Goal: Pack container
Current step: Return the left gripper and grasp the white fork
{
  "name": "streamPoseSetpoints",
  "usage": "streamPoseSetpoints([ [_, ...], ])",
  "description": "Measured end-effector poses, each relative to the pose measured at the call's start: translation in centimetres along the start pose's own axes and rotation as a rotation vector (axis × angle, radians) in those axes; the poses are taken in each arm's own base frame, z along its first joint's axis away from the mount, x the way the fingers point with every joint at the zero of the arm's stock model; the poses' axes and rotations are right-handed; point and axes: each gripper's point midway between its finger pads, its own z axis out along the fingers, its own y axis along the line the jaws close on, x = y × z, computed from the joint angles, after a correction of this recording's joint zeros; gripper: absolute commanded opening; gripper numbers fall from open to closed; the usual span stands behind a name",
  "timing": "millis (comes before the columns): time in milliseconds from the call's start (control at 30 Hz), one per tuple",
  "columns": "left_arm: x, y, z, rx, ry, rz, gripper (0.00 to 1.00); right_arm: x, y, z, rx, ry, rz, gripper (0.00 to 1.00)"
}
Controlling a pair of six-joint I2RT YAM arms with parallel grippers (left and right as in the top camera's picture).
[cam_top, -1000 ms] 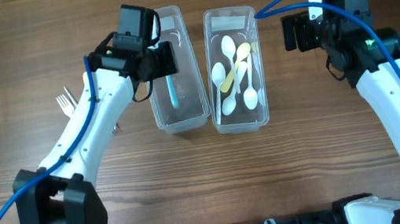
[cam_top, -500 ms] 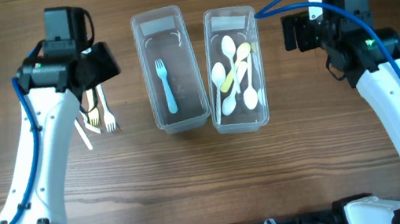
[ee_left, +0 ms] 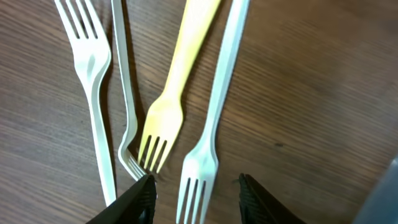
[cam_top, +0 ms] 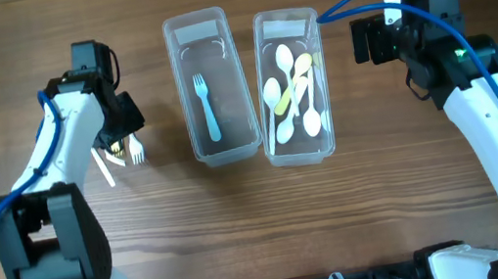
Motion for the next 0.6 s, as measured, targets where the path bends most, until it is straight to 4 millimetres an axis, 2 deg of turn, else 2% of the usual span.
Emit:
streamPoseSetpoints([
  [300,1.5,-0.3,4.0,0.038,-0.025,0.045,0.53,0.0,0.0,0.0,0.000,0.000,0.000,1.00],
  [600,1.3,-1.9,4.2,0.128,-0.041,0.190,0.52,0.0,0.0,0.0,0.000,0.000,0.000,1.00],
])
